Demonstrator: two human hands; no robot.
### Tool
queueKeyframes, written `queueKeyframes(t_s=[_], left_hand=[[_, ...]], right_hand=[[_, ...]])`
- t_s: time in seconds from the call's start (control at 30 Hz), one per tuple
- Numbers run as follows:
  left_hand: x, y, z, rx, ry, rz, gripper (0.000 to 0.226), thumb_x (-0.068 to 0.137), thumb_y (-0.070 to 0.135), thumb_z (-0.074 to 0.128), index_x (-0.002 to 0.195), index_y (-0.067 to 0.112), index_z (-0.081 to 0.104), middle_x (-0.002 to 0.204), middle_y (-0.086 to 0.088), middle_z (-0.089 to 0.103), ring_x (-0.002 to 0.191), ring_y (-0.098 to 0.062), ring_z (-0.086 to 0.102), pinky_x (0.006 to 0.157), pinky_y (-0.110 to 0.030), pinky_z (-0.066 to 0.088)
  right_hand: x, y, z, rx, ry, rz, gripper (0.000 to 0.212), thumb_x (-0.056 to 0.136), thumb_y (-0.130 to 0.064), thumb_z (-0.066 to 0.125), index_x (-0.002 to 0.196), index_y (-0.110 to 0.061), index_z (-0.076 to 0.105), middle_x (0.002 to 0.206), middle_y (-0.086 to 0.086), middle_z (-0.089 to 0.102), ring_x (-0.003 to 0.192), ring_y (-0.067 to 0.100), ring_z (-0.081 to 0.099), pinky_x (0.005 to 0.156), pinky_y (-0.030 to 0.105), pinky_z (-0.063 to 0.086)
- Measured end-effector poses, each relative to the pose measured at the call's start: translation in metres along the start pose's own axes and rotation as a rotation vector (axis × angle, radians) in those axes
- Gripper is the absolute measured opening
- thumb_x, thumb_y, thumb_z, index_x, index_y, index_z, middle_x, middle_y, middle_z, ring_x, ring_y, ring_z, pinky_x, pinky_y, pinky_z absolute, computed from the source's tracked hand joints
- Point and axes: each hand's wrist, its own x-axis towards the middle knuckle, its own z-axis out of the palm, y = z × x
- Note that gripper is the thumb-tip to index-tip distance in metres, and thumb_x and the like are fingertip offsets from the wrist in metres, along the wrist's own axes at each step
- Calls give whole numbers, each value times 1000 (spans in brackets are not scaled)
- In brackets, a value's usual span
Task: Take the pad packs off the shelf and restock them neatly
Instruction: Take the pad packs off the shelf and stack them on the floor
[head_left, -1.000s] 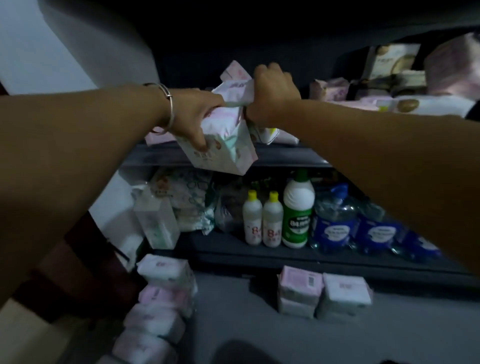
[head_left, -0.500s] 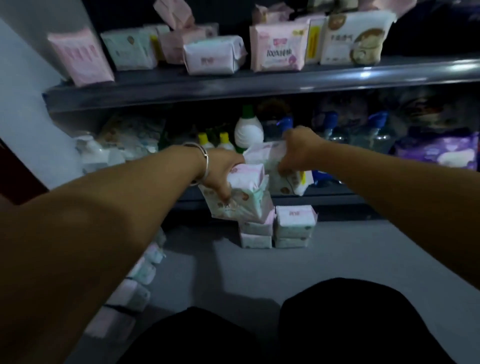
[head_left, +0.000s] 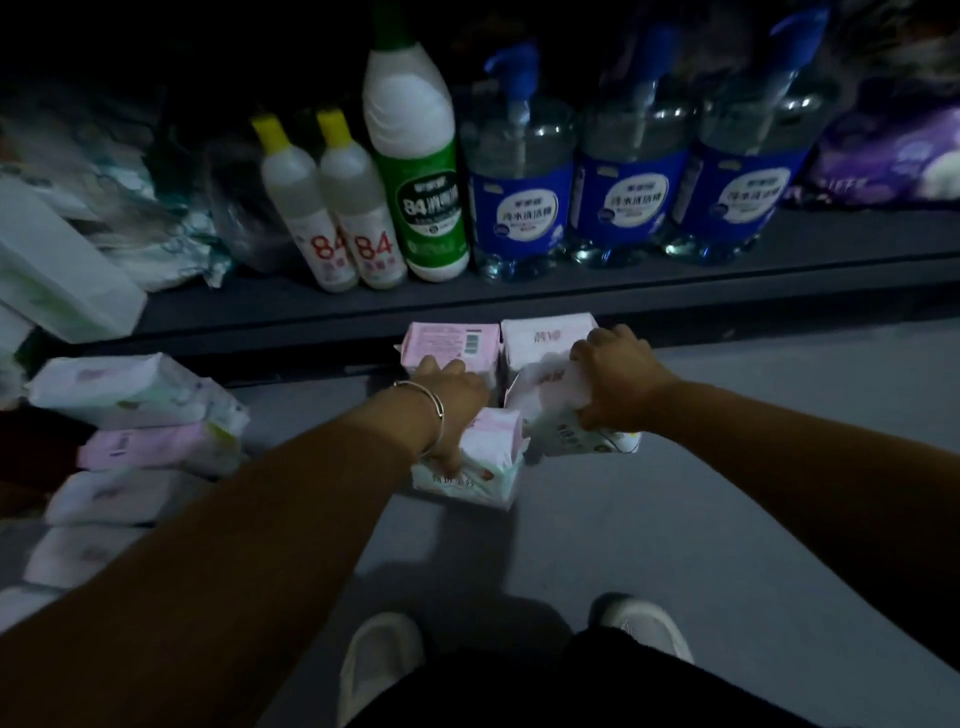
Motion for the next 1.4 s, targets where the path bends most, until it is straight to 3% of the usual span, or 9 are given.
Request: queueKeyframes(t_s=[0.23, 0.4, 0.57, 0.8, 0.9, 1.07, 1.2, 1.4], left_hand=[[24, 16, 45, 141, 20, -33, 74, 71, 48, 74, 128, 14, 43, 129, -7, 46, 119, -24, 41, 99, -35, 34], [28, 13, 60, 106, -3, -123, 64, 79, 30, 70, 130, 9, 38, 132, -10, 40, 124, -26, 36, 98, -35, 37], [33, 15, 64, 11, 118, -250, 40, 93, 16, 50, 129, 5, 35, 133, -14, 35, 125, -29, 34, 92, -35, 40], [40, 23, 64, -63, 140, -238, 46, 89, 15, 58, 128, 6, 36, 131, -15, 38, 120, -30, 38, 99, -37, 43], [29, 13, 46, -128, 136, -204, 54, 85, 20, 66, 130, 9, 37, 132, -11, 39, 122, -28, 39, 95, -36, 43], [-2, -17, -15, -183, 185, -159, 51, 88, 25, 62, 130, 10, 39, 132, -11, 40, 121, -30, 44, 95, -38, 40], [-41, -48, -82, -251, 310, -225, 46, 88, 26, 60, 128, 9, 43, 132, -12, 44, 121, -30, 46, 96, -35, 40], [-115, -113, -180, -315, 536, -316, 37, 86, 27, 62, 117, 10, 51, 122, -12, 52, 112, -31, 53, 90, -32, 42]], right_hand=[[14, 13, 63, 97, 31, -50, 63, 77, -27, 70, 132, -10, 44, 139, 9, 40, 124, 26, 35, 106, 35, 34], [19, 16, 90, 192, 98, -61, 58, 78, -17, 68, 130, -7, 44, 140, 10, 37, 124, 27, 33, 102, 32, 34], [18, 19, 113, 185, 66, -4, 59, 84, -9, 62, 137, -11, 36, 146, 10, 30, 129, 31, 31, 101, 36, 40], [19, 12, 116, 185, 60, 96, 49, 86, -5, 62, 129, -7, 40, 141, 12, 35, 126, 31, 38, 99, 38, 46], [15, 12, 95, 123, 88, 81, 43, 89, -11, 58, 129, -9, 41, 135, 11, 43, 122, 28, 42, 97, 37, 47], [9, -7, 16, 88, 186, -46, 39, 91, -17, 54, 129, -11, 45, 130, 9, 49, 117, 26, 48, 89, 34, 45], [5, -41, -73, 126, 298, -137, 34, 91, -17, 53, 125, -11, 49, 125, 10, 52, 111, 29, 53, 87, 37, 46], [-4, -96, -206, 110, 458, -217, 47, 88, -24, 60, 132, -14, 46, 130, 10, 50, 118, 31, 51, 90, 38, 46]])
